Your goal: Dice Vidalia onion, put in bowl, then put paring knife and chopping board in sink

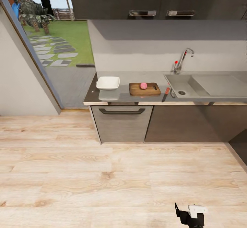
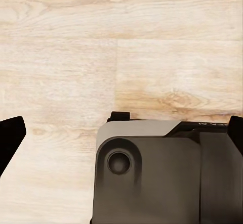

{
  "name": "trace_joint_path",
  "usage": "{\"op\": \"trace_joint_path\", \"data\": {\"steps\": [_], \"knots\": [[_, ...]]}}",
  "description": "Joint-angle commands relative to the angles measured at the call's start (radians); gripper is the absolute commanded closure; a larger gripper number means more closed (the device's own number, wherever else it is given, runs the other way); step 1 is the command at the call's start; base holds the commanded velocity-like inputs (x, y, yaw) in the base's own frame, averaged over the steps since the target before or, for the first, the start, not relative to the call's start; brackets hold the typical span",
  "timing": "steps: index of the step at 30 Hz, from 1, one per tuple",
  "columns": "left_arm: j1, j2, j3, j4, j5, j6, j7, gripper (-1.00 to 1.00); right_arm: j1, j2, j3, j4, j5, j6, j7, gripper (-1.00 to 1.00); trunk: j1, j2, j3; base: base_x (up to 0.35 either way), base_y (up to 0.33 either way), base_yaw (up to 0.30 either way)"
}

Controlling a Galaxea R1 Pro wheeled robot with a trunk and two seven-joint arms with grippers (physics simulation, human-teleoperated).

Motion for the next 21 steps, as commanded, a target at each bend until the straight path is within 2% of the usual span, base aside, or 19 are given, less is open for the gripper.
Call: {"op": "trace_joint_path", "data": {"steps": [1, 21], "knots": [[0.000, 0.000, -0.009, 0.001, 0.010, -0.004, 0.004, -1.00, -0.001, 0.000, -0.007, 0.001, 0.008, -0.003, -0.001, -1.00, 0.001, -0.002, 0.000, 0.000, 0.000, 0.000], [-0.001, 0.000, -0.009, 0.001, 0.010, -0.004, 0.004, -1.00, -0.001, 0.000, -0.007, 0.001, 0.008, -0.003, -0.001, -1.00, 0.001, -0.002, 0.033, 0.000, 0.000, 0.000]]}}
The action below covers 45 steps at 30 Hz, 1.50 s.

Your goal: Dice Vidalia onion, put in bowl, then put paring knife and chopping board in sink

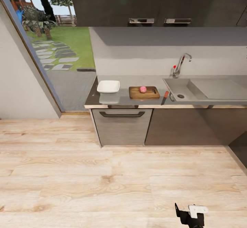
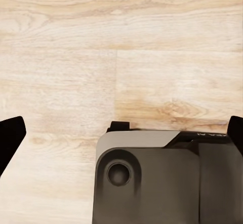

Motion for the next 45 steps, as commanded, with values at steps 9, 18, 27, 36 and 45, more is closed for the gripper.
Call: {"op": "trace_joint_path", "data": {"steps": [9, 18, 27, 36, 45], "knots": [[-0.001, -0.001, -0.009, 0.001, 0.010, -0.003, 0.004, -1.00, -0.001, 0.000, -0.007, 0.001, 0.008, -0.003, -0.001, -1.00, 0.001, -0.002, 0.013, 0.000, 0.000, 0.000], [-0.001, -0.001, -0.009, 0.001, 0.010, -0.002, 0.004, -1.00, -0.001, 0.000, -0.007, 0.001, 0.008, -0.003, -0.001, -1.00, 0.001, -0.002, 0.028, 0.000, 0.000, 0.000], [-0.001, -0.001, -0.009, 0.001, 0.010, -0.002, 0.004, -1.00, -0.001, 0.000, -0.007, 0.001, 0.008, -0.003, -0.001, -1.00, 0.001, -0.002, 0.043, 0.000, 0.000, 0.000], [-0.001, -0.001, -0.009, 0.001, 0.010, -0.002, 0.004, -1.00, -0.001, 0.000, -0.007, 0.001, 0.008, -0.003, -0.001, -1.00, 0.001, -0.002, 0.057, 0.000, 0.000, 0.000], [-0.001, -0.001, -0.009, 0.004, 0.010, -0.002, 0.004, -1.00, -0.001, 0.000, -0.007, 0.001, 0.008, -0.003, -0.001, -1.00, 0.001, -0.002, 0.072, 0.000, 0.000, 0.000]]}}
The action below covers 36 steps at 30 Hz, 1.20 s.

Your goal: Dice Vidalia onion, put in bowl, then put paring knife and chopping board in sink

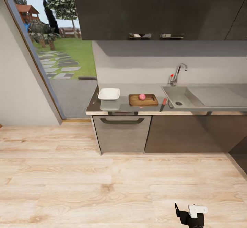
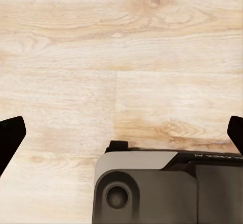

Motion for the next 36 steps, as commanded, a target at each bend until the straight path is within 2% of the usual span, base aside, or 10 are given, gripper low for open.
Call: {"op": "trace_joint_path", "data": {"steps": [1, 36], "knots": [[-0.001, 0.000, -0.009, 0.001, 0.011, -0.004, 0.004, -1.00, -0.001, 0.000, -0.007, 0.001, 0.008, -0.003, -0.001, -1.00, 0.001, -0.002, 0.000, 0.000, 0.000, 0.000], [-0.001, 0.000, -0.009, 0.002, 0.010, -0.004, 0.004, -1.00, -0.001, 0.000, -0.007, 0.001, 0.008, -0.003, -0.001, -1.00, 0.001, -0.002, 0.057, 0.000, 0.000, 0.000]]}}
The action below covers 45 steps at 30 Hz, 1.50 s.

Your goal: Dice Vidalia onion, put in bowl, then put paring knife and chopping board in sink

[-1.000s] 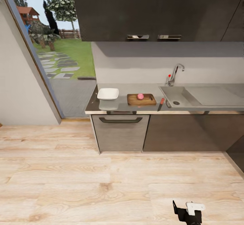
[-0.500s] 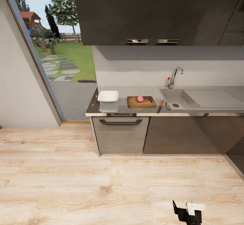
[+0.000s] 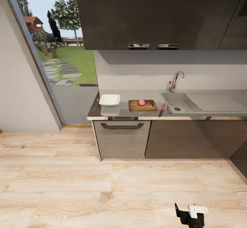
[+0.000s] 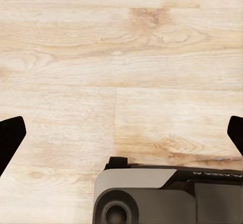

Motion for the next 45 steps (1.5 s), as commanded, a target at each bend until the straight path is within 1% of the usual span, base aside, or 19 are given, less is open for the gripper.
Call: {"op": "trace_joint_path", "data": {"steps": [1, 45], "knots": [[-0.001, 0.000, -0.009, 0.001, 0.010, -0.004, 0.004, -1.00, -0.001, 0.000, -0.007, 0.001, 0.008, -0.003, -0.001, -1.00, 0.001, -0.002, 0.000, 0.000, 0.000, 0.000], [-0.001, 0.000, -0.009, 0.001, 0.010, -0.004, 0.004, -1.00, -0.001, 0.000, -0.007, 0.001, 0.008, -0.003, -0.001, -1.00, 0.001, -0.002, 0.072, 0.000, 0.000, 0.000]]}}
